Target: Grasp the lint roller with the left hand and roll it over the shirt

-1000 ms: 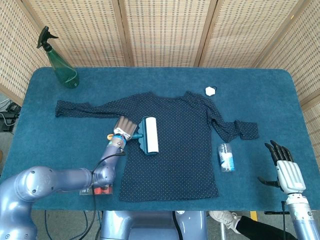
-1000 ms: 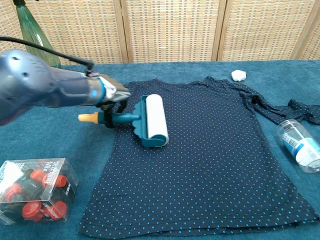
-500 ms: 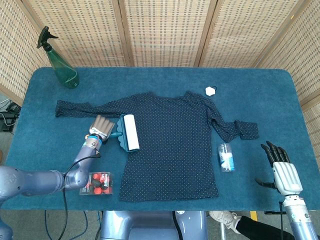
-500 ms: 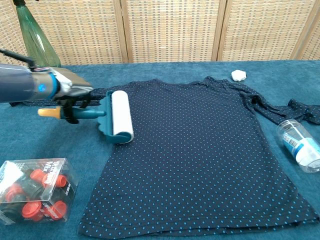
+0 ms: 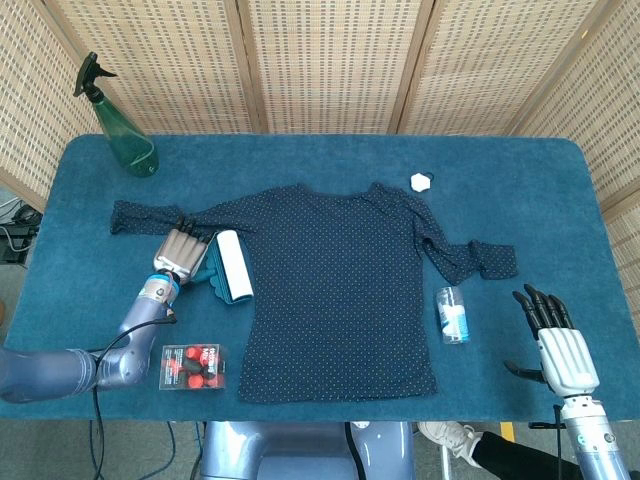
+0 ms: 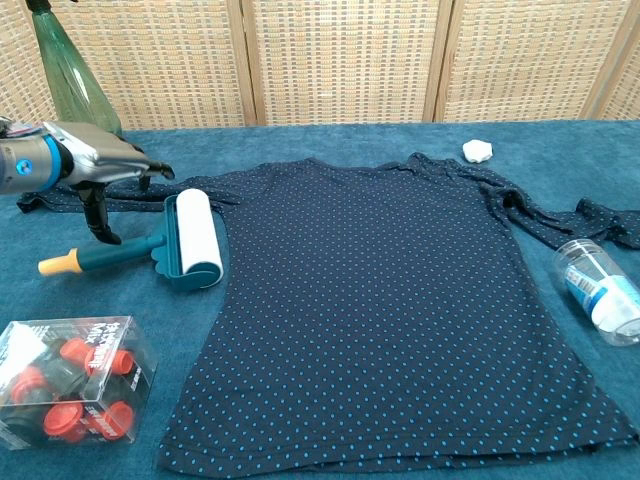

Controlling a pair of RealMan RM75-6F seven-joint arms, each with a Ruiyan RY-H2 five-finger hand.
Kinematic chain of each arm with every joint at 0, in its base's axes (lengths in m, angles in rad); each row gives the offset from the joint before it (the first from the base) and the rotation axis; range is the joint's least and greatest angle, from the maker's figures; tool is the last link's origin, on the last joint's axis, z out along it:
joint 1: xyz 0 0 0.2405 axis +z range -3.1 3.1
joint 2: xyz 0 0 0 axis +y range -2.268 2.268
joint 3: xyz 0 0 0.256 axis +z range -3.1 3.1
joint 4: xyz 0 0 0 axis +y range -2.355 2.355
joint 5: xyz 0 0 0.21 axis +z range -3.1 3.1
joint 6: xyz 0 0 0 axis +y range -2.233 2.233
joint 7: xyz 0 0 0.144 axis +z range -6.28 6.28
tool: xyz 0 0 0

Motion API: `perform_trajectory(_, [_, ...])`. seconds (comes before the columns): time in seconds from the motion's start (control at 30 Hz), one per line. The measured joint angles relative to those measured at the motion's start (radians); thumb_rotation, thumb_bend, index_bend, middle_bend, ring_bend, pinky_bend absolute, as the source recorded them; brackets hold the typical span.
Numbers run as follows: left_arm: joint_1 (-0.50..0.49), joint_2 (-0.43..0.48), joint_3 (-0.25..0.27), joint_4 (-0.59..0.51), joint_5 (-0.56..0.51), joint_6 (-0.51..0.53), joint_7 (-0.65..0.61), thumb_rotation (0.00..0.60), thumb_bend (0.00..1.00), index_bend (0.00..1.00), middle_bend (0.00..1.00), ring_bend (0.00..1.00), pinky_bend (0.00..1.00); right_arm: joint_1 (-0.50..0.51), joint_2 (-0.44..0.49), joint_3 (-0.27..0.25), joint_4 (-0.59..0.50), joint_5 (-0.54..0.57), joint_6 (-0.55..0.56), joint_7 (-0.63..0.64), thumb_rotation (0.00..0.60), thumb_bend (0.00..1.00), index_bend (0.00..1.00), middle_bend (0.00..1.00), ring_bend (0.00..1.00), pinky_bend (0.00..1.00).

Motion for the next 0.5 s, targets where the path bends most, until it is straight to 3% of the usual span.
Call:
perform_trajectory(0.27, [0.125, 0.038, -0.019, -0.030, 0.239, 0.118, -0.207, 0.600, 0.22, 0.00, 0.00, 0.00, 0.00, -0.005, 0.006, 0.003, -0.008, -0.005, 0.019, -0.001, 0.600, 0.09, 0.05, 0.00, 0.00, 0.00])
perform_trajectory(0.37, [0.186, 0.053, -0.017, -0.064, 0.338, 0.198, -0.283, 0.600, 0.22, 0.00, 0.00, 0.00, 0.00, -0.009, 0.012, 0.007, -0.013, -0.007, 0.035, -0.002, 0.600, 0.09, 0.04, 0.00, 0.00, 0.00])
perform_trajectory(0.5, [0.317, 0.061, 0.014, -0.098, 0.520, 0.383, -0.392, 0.600, 0.21, 0.00, 0.00, 0.00, 0.00, -0.017, 0.024, 0.013, -0.027, -0.015, 0.067, -0.009, 0.600, 0.09, 0.03, 0.00, 0.00, 0.00])
